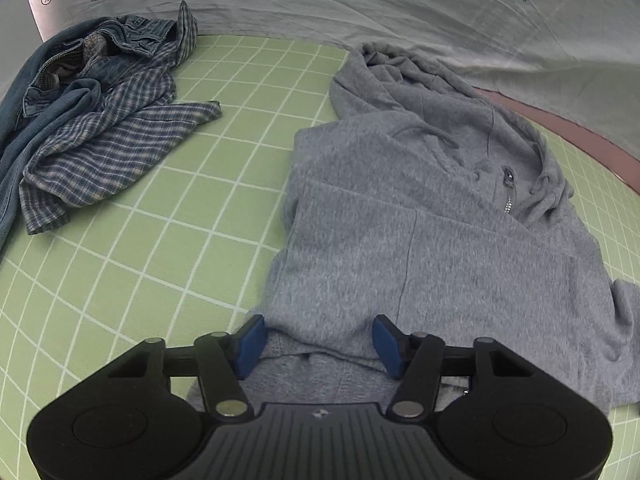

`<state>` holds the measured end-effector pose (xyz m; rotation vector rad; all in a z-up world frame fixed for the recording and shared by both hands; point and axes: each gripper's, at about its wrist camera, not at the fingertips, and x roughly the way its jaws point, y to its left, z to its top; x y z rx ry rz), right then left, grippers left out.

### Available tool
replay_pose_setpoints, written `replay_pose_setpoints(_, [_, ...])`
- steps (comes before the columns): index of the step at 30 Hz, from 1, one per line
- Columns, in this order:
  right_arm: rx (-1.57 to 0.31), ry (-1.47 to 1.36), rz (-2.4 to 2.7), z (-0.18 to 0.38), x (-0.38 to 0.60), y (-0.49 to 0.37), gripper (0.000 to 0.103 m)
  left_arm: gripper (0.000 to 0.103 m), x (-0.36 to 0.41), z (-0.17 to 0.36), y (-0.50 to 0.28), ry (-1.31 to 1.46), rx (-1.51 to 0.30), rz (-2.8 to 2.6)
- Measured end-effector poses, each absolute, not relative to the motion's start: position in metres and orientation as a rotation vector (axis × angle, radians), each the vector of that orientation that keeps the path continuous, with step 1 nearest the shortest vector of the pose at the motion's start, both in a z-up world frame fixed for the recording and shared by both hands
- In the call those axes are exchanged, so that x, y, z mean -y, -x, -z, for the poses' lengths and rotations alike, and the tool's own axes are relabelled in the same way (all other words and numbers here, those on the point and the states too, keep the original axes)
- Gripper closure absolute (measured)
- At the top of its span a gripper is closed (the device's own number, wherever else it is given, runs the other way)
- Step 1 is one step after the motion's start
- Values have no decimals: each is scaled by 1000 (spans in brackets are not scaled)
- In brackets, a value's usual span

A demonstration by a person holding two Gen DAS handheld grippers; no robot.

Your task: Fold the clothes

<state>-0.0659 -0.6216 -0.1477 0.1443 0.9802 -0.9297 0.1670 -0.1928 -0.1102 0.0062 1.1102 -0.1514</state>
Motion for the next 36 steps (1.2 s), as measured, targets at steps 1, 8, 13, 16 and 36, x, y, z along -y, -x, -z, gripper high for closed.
replay_pose_setpoints(1, [-985,-133,922,148,618,64,51,59,190,111,-166,-4,-1106,153])
replay_pose_setpoints(8, [-1007,-79,886,148,598,57,51,88,160,93,-161,62,-1049,188])
replay_pose_setpoints(13, [-1017,-47,889,148,591,53,52,89,130,77,-157,95,-1000,175])
replay_pose_setpoints(16, [-1019,-34,896,149,588,51,52,89,98,72,-157,89,-975,94])
replay_pose_setpoints(36, [-913,-259,689,132,539,41,41,64,15,79,-112,191,-954,-136])
